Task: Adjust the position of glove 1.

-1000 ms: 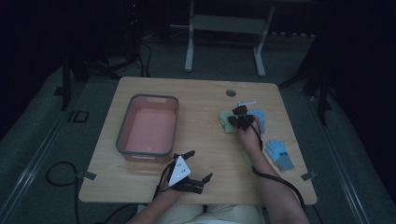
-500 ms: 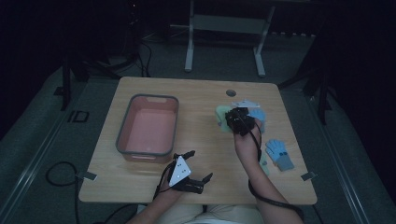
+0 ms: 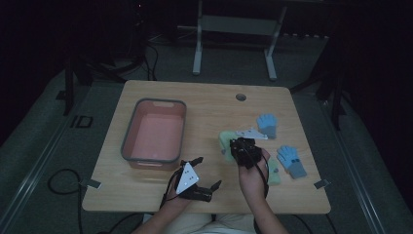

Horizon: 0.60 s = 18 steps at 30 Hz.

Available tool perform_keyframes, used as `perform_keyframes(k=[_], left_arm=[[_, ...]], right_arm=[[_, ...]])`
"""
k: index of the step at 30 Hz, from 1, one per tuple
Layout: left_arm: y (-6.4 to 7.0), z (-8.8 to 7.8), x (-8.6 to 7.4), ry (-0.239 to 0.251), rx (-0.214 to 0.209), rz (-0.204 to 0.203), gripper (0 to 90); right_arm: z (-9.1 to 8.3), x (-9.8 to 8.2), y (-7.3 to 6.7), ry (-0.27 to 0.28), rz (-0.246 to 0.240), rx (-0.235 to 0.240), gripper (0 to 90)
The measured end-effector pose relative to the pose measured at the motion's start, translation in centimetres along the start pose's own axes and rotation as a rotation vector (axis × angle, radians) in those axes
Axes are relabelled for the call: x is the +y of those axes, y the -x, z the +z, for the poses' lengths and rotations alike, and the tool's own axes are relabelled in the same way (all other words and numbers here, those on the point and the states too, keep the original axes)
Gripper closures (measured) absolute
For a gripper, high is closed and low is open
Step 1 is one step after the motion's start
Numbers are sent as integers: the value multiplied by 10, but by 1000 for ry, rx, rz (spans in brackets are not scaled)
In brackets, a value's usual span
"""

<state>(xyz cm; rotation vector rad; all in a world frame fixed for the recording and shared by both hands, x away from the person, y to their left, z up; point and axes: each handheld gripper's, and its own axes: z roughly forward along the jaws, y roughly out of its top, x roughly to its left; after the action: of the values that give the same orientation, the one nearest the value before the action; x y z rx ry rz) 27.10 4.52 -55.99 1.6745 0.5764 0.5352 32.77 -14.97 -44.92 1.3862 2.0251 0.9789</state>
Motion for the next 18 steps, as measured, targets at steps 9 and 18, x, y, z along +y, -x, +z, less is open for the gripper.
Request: perform_keyframes(k=[9,18], left_arm=[[-1,0,0,-1,-11,-3,10],[-1,0,0,2,-17,-8,10]], right_arm=[[38,-35,-9,-57,26,-12,869],[73,-60,-11,-104,47,6,865]])
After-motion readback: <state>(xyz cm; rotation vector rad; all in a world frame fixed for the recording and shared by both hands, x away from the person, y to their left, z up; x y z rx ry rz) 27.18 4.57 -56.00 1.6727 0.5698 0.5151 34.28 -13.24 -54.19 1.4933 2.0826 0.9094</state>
